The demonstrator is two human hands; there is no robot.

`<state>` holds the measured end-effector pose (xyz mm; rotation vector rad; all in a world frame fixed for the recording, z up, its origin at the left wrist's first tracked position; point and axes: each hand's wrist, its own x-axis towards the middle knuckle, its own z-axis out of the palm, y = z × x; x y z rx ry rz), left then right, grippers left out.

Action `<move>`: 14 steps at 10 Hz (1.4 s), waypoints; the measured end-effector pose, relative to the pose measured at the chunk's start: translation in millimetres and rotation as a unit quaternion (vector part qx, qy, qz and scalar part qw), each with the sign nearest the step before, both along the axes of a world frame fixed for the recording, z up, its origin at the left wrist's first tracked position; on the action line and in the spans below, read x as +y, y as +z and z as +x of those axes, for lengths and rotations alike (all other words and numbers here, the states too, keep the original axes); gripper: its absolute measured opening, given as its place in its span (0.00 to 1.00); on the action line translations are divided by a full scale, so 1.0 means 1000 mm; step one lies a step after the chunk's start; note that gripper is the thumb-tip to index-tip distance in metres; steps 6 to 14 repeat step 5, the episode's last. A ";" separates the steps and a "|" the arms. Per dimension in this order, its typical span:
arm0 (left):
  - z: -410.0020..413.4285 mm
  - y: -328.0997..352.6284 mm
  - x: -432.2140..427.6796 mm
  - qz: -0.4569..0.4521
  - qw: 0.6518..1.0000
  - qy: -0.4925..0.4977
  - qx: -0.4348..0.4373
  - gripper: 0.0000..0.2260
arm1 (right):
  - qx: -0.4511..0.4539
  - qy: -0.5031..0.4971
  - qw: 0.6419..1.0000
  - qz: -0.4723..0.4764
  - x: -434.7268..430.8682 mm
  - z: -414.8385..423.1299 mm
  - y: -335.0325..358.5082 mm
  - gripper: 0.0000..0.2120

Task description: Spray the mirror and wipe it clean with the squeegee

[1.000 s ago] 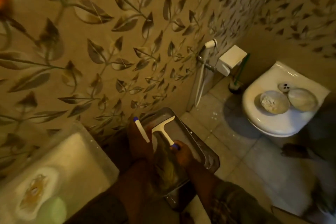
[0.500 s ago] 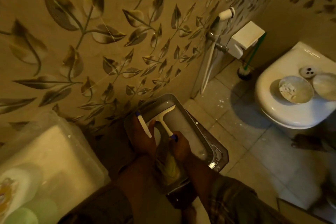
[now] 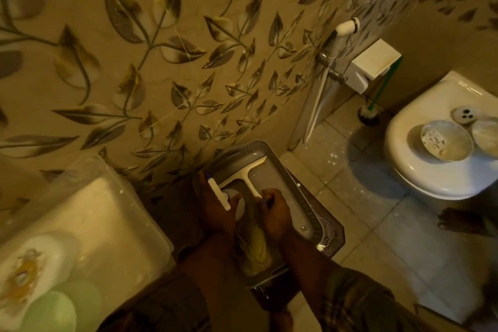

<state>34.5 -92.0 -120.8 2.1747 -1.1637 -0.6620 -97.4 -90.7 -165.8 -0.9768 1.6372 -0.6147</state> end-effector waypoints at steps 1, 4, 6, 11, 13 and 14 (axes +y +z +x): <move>-0.003 0.002 0.009 0.059 0.998 0.029 0.012 0.51 | 0.013 0.009 1.000 -0.027 0.002 -0.007 0.012 0.14; 0.009 0.031 0.032 0.159 0.981 -0.009 -0.108 0.43 | 0.054 -0.001 0.994 -0.097 0.007 -0.037 0.083 0.14; 0.006 0.048 0.036 0.059 0.997 0.034 -0.038 0.43 | 0.066 -0.015 0.987 -0.148 0.005 -0.040 0.099 0.13; 0.006 0.048 0.036 0.059 0.997 0.034 -0.038 0.43 | 0.066 -0.015 0.987 -0.148 0.005 -0.040 0.099 0.13; 0.006 0.048 0.036 0.059 0.997 0.034 -0.038 0.43 | 0.066 -0.015 0.987 -0.148 0.005 -0.040 0.099 0.13; 0.006 0.048 0.036 0.059 0.997 0.034 -0.038 0.43 | 0.066 -0.015 0.987 -0.148 0.005 -0.040 0.099 0.13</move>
